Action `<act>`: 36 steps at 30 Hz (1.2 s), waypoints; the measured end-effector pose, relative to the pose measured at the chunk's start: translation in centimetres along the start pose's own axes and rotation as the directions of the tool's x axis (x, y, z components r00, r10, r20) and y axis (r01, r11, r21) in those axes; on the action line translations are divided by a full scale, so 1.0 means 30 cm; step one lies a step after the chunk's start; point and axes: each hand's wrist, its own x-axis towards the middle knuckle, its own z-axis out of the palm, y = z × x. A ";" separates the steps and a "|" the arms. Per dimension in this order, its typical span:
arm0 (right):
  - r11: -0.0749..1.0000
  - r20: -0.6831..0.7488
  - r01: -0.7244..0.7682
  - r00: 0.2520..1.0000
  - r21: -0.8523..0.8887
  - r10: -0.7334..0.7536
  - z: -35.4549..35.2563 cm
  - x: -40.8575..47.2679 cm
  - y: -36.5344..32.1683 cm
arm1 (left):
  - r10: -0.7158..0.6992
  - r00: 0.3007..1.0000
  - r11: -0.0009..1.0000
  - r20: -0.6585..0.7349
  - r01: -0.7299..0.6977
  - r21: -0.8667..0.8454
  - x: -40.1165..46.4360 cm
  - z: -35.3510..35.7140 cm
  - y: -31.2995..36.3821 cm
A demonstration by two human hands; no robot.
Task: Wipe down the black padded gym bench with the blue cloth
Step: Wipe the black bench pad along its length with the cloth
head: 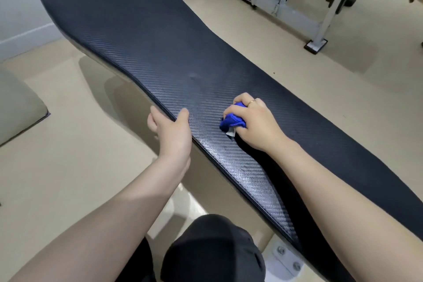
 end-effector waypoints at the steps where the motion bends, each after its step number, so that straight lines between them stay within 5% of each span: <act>1: 1.000 -0.007 -0.005 1.000 0.003 0.005 0.001 0.032 0.003 | 0.023 1.000 1.000 -0.017 -0.023 -0.004 0.020 0.000 0.014; 8: 0.999 -0.145 -0.010 0.989 0.041 0.016 0.050 0.375 -0.048 | 0.100 0.995 0.981 -0.004 -0.098 0.168 0.056 0.024 0.009; 15: 0.992 -0.025 0.110 0.994 0.064 -0.109 0.012 0.162 0.025 | 0.145 0.989 0.984 -0.017 -0.143 0.104 0.000 0.054 0.012; 22: 0.990 -0.194 -0.138 0.971 0.020 0.139 0.009 0.401 0.107 | 0.116 0.992 0.972 -0.049 -0.103 0.210 0.021 0.068 -0.004; 30: 0.998 0.072 -0.044 0.997 0.055 0.040 -0.038 0.125 0.081 | -0.195 0.981 0.929 -0.019 0.191 0.317 -0.012 0.105 0.133; 36: 0.980 -0.022 -0.199 0.980 0.020 0.199 -0.046 0.379 0.118 | -0.229 0.967 0.898 -0.113 0.255 0.358 0.019 0.138 0.095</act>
